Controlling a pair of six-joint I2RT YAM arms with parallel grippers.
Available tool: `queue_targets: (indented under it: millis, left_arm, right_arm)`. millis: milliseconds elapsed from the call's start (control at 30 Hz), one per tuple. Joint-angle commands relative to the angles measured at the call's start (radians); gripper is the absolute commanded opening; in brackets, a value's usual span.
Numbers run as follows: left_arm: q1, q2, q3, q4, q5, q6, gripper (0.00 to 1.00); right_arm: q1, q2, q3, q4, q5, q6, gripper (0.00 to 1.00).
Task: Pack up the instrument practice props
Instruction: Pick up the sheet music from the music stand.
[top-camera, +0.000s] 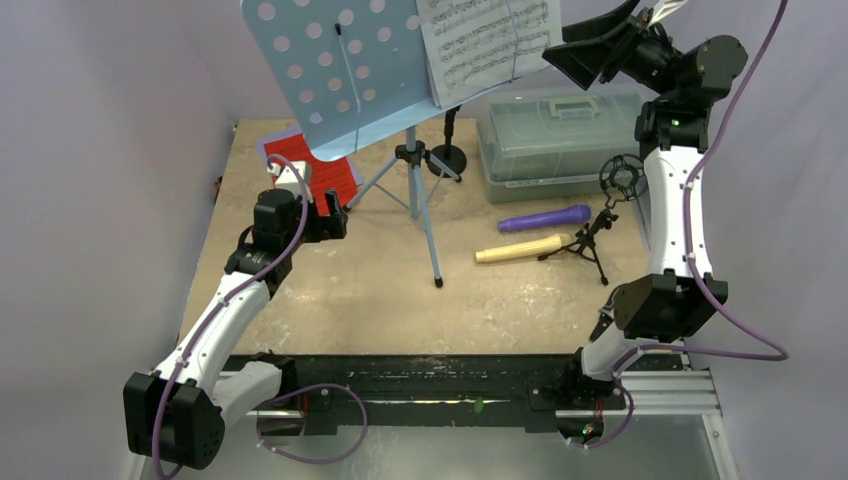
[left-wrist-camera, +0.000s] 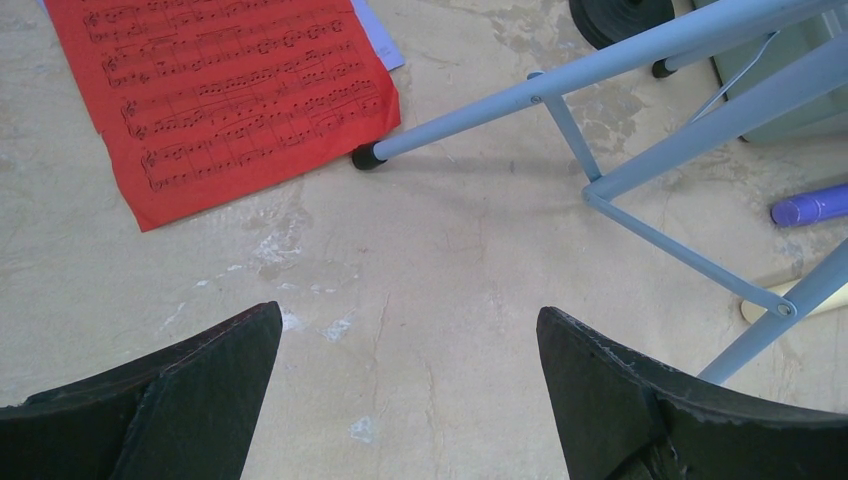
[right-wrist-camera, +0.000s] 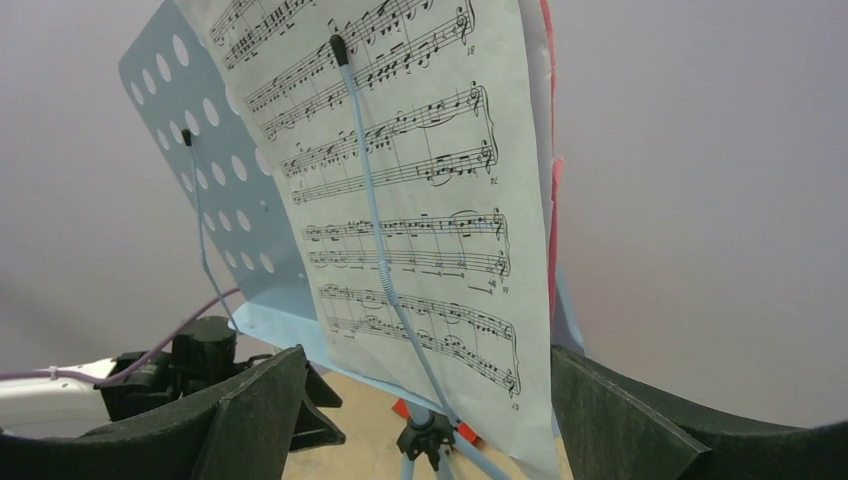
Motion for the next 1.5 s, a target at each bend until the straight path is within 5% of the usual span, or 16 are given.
queue_targets:
  millis: [0,667,1167,1467]
  left_arm:
    - [0.007,-0.012,0.015,0.031,0.015,-0.014,0.99]
    - [0.009,-0.014,0.014,0.034,0.028,-0.019,0.99]
    - [0.012,-0.014,0.014,0.037,0.047,-0.022,0.99]
    - [0.015,-0.009,0.013,0.037,0.046,-0.023,0.99]
  right_arm:
    - [-0.004,-0.036,0.003,-0.057,-0.005,-0.067,0.93]
    - [-0.009,-0.076,-0.031,-0.076,-0.043,-0.093,0.98]
    - [-0.016,-0.085,-0.154,0.313,-0.060,0.255,0.94]
    - [-0.012,-0.052,-0.151,0.371,-0.041,0.323,0.66]
